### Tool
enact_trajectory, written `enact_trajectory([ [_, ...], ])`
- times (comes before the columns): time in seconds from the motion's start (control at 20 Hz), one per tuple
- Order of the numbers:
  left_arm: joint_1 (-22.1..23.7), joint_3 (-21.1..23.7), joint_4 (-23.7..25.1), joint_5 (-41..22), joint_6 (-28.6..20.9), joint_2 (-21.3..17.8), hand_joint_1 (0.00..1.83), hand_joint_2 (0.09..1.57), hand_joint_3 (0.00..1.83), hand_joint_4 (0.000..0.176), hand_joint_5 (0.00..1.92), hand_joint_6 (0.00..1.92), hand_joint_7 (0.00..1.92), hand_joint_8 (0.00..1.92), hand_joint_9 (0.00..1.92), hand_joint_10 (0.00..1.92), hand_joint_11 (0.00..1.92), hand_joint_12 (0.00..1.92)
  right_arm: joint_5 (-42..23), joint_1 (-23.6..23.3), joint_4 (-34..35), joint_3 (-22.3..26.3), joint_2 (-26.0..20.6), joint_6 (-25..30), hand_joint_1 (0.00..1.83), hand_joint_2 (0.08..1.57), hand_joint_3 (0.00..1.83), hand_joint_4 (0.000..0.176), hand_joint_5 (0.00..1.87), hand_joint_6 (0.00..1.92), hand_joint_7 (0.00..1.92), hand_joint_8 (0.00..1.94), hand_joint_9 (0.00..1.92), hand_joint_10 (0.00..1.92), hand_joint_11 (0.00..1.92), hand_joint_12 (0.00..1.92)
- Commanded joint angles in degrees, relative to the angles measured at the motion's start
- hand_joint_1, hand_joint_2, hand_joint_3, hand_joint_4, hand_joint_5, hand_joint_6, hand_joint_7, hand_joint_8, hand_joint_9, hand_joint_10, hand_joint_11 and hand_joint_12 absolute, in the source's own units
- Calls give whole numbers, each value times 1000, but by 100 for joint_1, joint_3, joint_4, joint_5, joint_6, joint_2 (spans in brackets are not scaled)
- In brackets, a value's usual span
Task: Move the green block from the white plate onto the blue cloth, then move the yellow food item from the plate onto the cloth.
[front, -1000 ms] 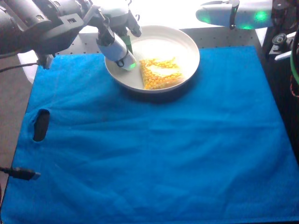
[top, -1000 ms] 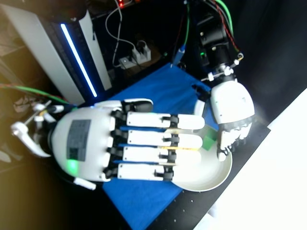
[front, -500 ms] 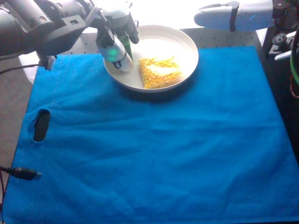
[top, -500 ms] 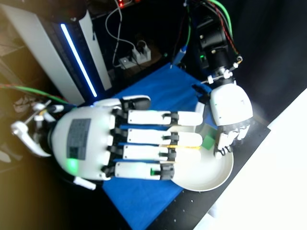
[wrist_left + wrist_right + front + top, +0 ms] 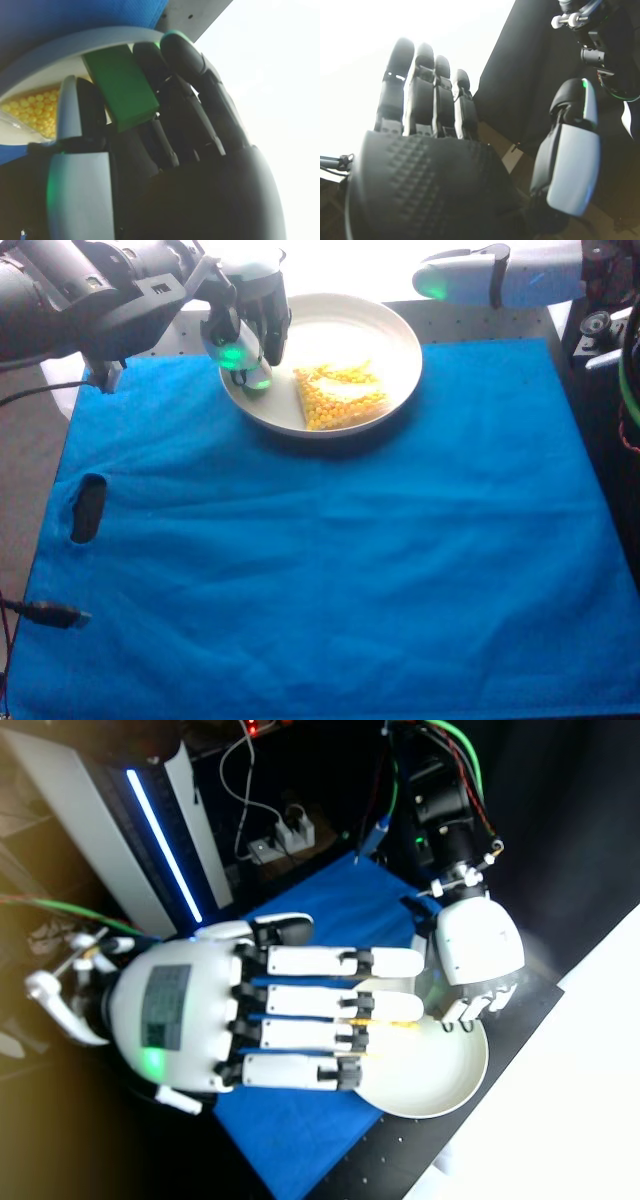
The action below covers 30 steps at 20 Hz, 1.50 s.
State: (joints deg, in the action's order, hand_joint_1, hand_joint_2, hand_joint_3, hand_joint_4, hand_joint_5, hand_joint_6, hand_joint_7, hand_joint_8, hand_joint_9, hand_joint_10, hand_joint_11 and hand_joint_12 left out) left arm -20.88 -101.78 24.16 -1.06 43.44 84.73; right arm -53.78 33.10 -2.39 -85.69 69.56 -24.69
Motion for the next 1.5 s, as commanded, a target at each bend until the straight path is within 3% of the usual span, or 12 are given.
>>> enact_trajectory([
  [0.0, 39, -7, -26, -527, -2, -43, 1301, 1026, 0, 0, 1145, 504, 1263, 694, 1390, 378, 862, 1162, -724, -86, 146, 6, 9, 29, 623, 831, 0, 69, 289, 1, 328, 4, 323, 10, 0, 1208],
  [0.25, 134, 205, -140, -670, -3, -295, 1256, 1061, 1, 0, 1034, 802, 1171, 761, 1257, 86, 743, 947, -725, -86, 146, 6, 9, 29, 608, 824, 0, 82, 287, 1, 314, 0, 279, 1, 0, 1064],
  [0.3, 161, 276, -144, -709, -3, -364, 1365, 1037, 0, 0, 1062, 713, 1200, 602, 1167, 743, 770, 937, -725, -86, 146, 6, 9, 29, 614, 824, 0, 87, 289, 1, 307, 0, 266, 1, 0, 1019],
  [0.45, 212, 432, -209, -888, -4, -514, 1405, 1022, 0, 0, 1204, 301, 1194, 593, 1167, 1027, 975, 1005, -725, -86, 146, 6, 9, 29, 617, 849, 3, 77, 277, 1, 304, 1, 280, 6, 0, 1036],
  [0.7, 297, 880, -213, -1201, -4, -887, 1406, 1028, 1, 0, 1114, 423, 1207, 578, 1174, 1000, 1013, 928, -724, -85, 147, 4, 8, 29, 645, 874, 0, 52, 269, 0, 272, 2, 269, 5, 0, 990],
  [0.75, 297, 1001, -202, -1279, -3, -981, 1309, 1031, 4, 0, 1133, 518, 1219, 708, 1181, 602, 987, 886, -723, -85, 147, 3, 8, 29, 634, 866, 0, 50, 264, 0, 290, 5, 289, 10, 0, 1023],
  [0.8, 308, 1113, -177, -1351, -3, -1067, 1277, 1068, 0, 0, 1077, 627, 1123, 924, 1156, 514, 876, 1021, -722, -85, 147, 2, 8, 29, 616, 858, 0, 47, 257, 0, 305, 5, 310, 14, 0, 1077],
  [0.9, 315, 1291, -49, -1407, -3, -1198, 1269, 1108, 4, 0, 1003, 677, 1021, 1162, 1008, 867, 767, 1396, -722, -85, 147, 3, 8, 29, 627, 858, 1, 61, 274, 2, 327, 2, 325, 7, 0, 1146],
  [1.1, 312, 1795, 218, -1655, -2, -1584, 1282, 1074, 0, 0, 1075, 598, 1095, 1019, 1099, 778, 796, 1324, -722, -84, 147, 6, 9, 29, 657, 839, 0, 58, 269, 1, 300, 3, 300, 4, 0, 1117],
  [1.25, 285, 2202, 425, -1835, -3, -1912, 1262, 1122, 0, 0, 948, 806, 1003, 1173, 994, 833, 695, 1375, -720, -82, 147, 11, 30, 29, 647, 838, 0, 83, 294, 5, 335, 7, 310, 6, 0, 1071],
  [1.4, 208, 2599, 695, -1968, -3, -2229, 1246, 1128, 0, 0, 1001, 749, 939, 1253, 906, 937, 677, 1481, -718, -79, 147, 11, 32, 29, 670, 845, 0, 58, 308, 2, 380, 11, 368, 22, 0, 1082],
  [1.45, 195, 2810, 895, -1997, -4, -2390, 1240, 1098, 0, 0, 1090, 649, 962, 1164, 877, 791, 666, 1307, -718, -78, 147, 11, 32, 29, 654, 822, 0, 65, 306, 1, 390, 7, 378, 19, 0, 1141],
])
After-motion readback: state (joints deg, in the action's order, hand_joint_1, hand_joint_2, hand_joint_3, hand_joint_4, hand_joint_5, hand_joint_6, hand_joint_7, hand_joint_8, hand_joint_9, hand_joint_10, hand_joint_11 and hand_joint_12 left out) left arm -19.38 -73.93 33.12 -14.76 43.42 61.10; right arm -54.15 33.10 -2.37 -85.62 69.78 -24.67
